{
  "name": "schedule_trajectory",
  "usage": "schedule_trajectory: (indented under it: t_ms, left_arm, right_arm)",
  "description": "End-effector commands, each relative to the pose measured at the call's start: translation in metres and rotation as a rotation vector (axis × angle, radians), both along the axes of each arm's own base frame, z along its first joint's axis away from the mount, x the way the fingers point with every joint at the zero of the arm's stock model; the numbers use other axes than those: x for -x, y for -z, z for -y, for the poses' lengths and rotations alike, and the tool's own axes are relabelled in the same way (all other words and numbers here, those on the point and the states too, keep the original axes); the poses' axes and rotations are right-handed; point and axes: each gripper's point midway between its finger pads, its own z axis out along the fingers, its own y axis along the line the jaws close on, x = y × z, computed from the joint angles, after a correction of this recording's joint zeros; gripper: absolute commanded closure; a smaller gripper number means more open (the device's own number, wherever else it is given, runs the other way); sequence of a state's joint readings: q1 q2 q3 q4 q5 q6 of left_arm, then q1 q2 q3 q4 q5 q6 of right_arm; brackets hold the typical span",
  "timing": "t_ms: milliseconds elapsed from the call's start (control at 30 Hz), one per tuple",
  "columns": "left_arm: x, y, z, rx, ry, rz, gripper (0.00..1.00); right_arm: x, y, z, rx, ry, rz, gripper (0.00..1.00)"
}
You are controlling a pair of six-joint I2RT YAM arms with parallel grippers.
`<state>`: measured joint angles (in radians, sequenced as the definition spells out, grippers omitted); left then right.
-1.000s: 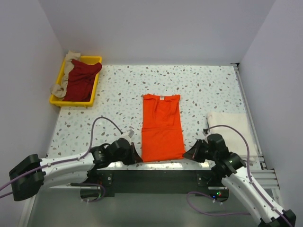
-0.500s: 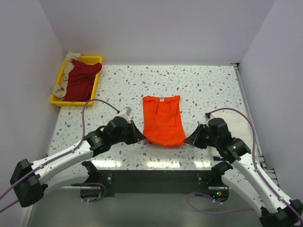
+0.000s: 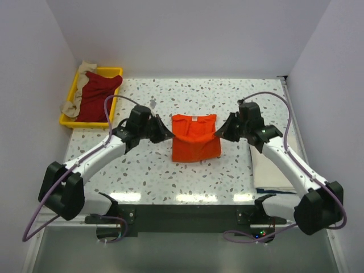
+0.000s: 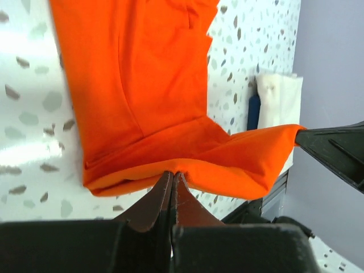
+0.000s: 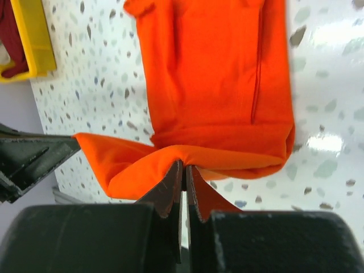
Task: Fold and stack the t-shirts
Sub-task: Fold the tshirt
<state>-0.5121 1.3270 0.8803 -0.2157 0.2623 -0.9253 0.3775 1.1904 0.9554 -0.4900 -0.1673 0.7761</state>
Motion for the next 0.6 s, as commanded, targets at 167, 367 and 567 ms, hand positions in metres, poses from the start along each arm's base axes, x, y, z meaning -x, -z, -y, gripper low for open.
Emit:
schedule_trajectory:
  t_ms: [167, 367, 567]
  left_arm:
    - [-0.099, -0.04, 0.017, 0.118, 0.027, 0.109, 1.0]
    - [-0.155, -0.021, 0.019, 0.121, -0.005, 0.081, 1.0]
    - [-0.201, 0.003, 0.006, 0.108, -0.034, 0.062, 1.0]
  right_arm:
    - [-0.106, -0.01, 0.004, -0.019, 0.013, 0.07, 1.0]
    - [-0.164, 0.006, -0.007, -0.038, -0.016, 0.059, 1.0]
    - [-0.209, 0.043, -0.008, -0.043, -0.01, -0.001, 1.0]
